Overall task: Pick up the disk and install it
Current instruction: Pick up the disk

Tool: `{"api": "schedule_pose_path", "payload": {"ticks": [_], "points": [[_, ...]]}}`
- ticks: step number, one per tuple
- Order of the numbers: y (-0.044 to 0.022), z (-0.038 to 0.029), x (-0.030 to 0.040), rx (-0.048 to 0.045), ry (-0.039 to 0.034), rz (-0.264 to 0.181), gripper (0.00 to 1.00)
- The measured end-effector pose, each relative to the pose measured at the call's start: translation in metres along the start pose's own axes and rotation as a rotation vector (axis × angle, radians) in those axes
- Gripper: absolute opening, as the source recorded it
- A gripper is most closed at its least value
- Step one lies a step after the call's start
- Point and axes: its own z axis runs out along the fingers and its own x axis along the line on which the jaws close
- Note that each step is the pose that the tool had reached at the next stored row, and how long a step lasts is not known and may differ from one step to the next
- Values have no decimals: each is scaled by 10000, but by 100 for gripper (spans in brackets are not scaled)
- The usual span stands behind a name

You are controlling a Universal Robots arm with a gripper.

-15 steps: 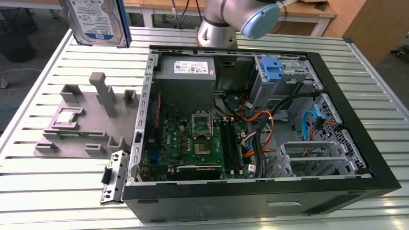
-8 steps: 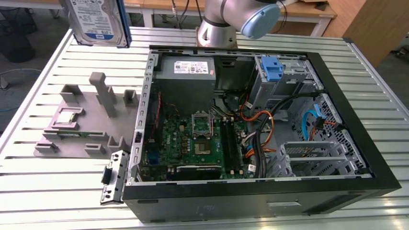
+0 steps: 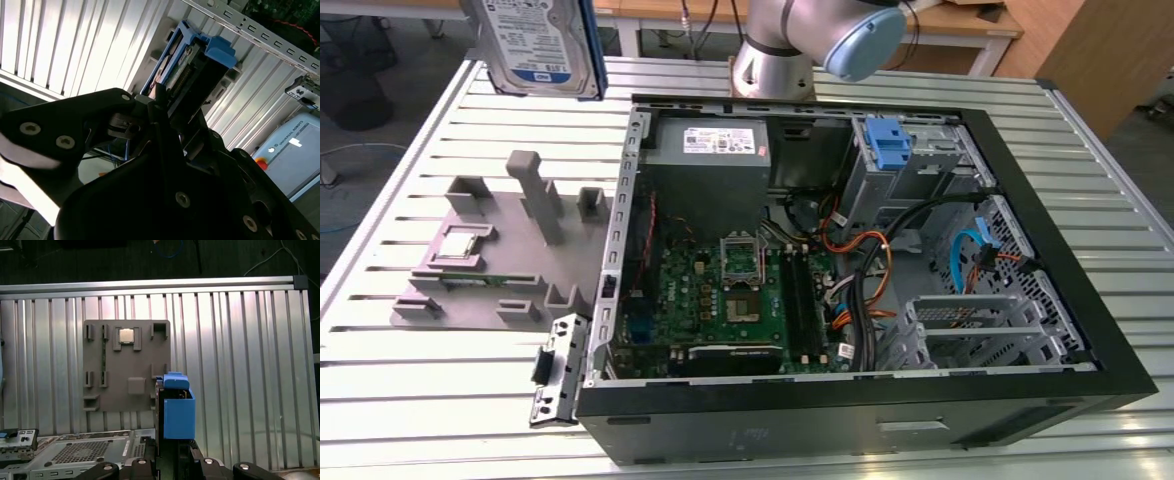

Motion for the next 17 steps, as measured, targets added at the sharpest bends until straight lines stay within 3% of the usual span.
{"api": "schedule_pose_path", "payload": {"ticks": [9,16,17], "points": [[-235,-2,-18,0,0,0,35],[-546,-2,-43,1,-1,0,35],[-706,-2,-54,-1,0,0,35]]}}
